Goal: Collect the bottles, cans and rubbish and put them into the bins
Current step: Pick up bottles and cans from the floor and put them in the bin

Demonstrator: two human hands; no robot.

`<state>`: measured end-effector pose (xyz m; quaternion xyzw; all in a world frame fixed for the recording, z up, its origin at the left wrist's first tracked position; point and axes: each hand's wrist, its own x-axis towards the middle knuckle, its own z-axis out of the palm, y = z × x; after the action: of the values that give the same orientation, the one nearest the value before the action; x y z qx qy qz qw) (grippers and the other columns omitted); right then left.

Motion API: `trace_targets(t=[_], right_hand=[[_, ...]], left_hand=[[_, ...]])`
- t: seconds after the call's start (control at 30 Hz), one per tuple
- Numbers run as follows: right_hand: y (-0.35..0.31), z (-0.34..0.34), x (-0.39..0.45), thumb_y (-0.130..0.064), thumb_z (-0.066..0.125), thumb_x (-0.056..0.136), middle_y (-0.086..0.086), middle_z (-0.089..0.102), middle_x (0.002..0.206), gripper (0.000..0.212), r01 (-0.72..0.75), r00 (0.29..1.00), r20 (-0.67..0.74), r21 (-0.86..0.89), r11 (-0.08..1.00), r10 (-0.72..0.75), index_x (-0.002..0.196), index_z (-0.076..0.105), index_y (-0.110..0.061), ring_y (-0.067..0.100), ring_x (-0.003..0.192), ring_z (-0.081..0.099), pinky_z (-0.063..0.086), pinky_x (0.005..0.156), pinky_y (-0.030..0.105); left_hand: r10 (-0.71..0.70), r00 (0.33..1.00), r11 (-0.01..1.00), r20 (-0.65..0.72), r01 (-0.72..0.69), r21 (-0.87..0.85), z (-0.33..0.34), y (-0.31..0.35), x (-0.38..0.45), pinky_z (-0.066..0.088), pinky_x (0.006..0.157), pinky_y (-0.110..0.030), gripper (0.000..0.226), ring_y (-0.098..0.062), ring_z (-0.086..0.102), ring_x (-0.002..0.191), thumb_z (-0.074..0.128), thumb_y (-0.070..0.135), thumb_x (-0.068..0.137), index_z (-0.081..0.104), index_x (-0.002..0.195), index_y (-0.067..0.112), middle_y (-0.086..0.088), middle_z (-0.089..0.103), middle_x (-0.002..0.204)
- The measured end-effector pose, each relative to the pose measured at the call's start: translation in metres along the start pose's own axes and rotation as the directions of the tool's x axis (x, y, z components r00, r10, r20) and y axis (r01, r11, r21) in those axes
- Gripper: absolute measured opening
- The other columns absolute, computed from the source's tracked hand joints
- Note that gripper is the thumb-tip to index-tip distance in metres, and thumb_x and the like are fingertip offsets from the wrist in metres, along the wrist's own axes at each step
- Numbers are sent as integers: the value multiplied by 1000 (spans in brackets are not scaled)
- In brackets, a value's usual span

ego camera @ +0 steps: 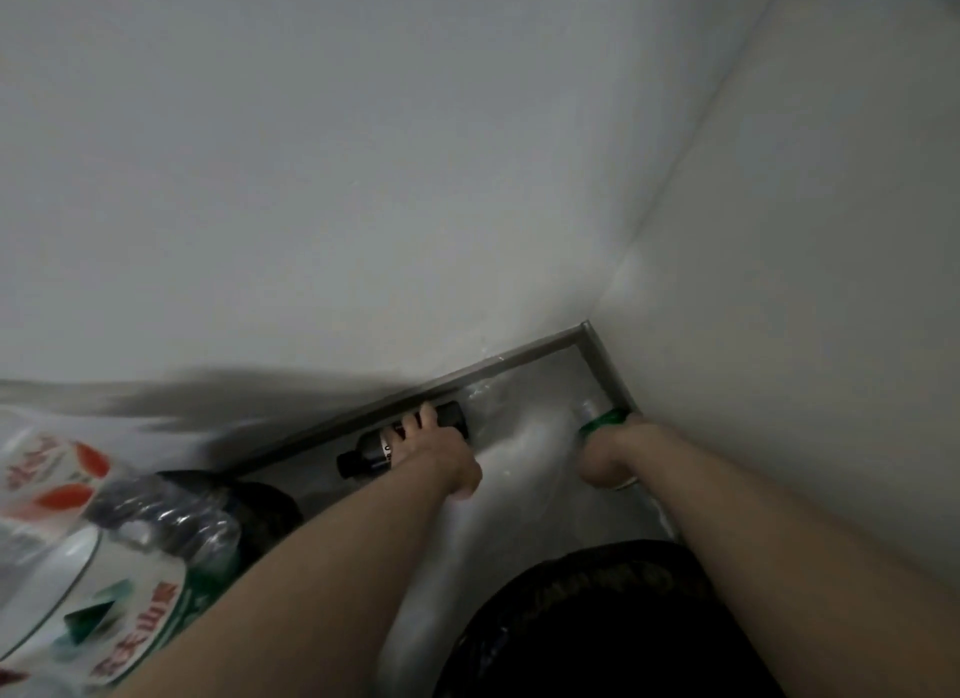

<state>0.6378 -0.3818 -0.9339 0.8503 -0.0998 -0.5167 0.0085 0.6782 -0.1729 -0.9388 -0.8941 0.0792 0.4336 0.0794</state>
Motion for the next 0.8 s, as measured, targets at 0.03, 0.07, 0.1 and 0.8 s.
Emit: trace_targets(t=[0.03,0.07,0.1,0.8], right_hand=[[2,4,-1,-40,59,94,19,23,162,68,-34,999,22,33,999,33,152,39,-11,38,149,27,26,118,43],[5,12,0,-44,59,92,19,19,163,74,-93,994,59,76,993,89,153,36,-11,38,149,25,24,119,43],[8,21,6,-47,55,89,20,22,162,77,-84,989,129,62,995,75,153,35,-9,36,145,31,26,119,41],[43,-65,-262,-18,74,84,-1,47,133,25,331,865,-501,619,713,34,94,78,-40,20,105,65,45,97,21]], left_hand=[[2,1000,1000,0,-2,16,2,0,0,19,115,-58,43,-41,20,142,61,25,79,66,120,19,-16,10,160],[2,1000,1000,5,-3,24,4,0,0,20,114,-57,41,-42,22,140,60,25,78,66,119,21,-16,12,158],[6,1000,1000,15,-7,26,8,0,1,21,113,-56,42,-42,23,138,59,25,77,67,119,22,-16,13,157],[180,909,877,-375,-321,-357,-122,-18,-256,17,119,-42,54,-27,42,133,50,18,86,61,129,48,-1,16,159]])
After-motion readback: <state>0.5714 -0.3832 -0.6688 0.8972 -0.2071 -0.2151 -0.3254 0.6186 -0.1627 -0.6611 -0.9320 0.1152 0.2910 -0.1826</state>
